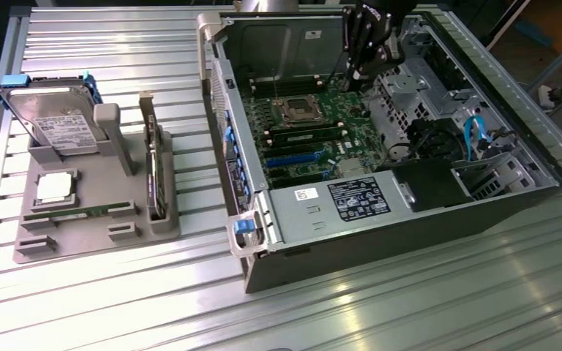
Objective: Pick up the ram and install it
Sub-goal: 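Press down the ram until it locks into place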
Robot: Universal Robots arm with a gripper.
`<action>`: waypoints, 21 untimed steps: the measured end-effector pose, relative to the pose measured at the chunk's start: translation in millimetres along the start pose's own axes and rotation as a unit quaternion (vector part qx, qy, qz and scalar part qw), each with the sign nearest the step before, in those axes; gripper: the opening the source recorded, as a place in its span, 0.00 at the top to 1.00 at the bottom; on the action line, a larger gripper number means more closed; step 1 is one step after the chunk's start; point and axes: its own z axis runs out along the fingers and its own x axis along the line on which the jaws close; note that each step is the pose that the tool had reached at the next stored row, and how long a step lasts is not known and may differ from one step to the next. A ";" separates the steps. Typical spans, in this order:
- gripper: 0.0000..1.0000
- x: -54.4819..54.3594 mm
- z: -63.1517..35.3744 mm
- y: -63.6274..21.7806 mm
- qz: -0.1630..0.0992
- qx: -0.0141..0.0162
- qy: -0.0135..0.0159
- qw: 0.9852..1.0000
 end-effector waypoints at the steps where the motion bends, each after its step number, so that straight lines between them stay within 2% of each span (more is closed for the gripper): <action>1: 0.89 0.0 0.0 0.0 0.000 0.000 0.000 1.000; 3: 0.89 0.0 0.0 -1.2 0.000 0.000 0.000 1.000; 7: 0.89 -0.1 0.0 -10.0 0.000 0.000 0.000 1.000; 15: 0.89 -0.3 -0.2 -36.4 0.000 -0.001 0.000 1.000; 21: 0.89 -0.4 0.9 -37.7 0.000 -0.001 0.000 1.000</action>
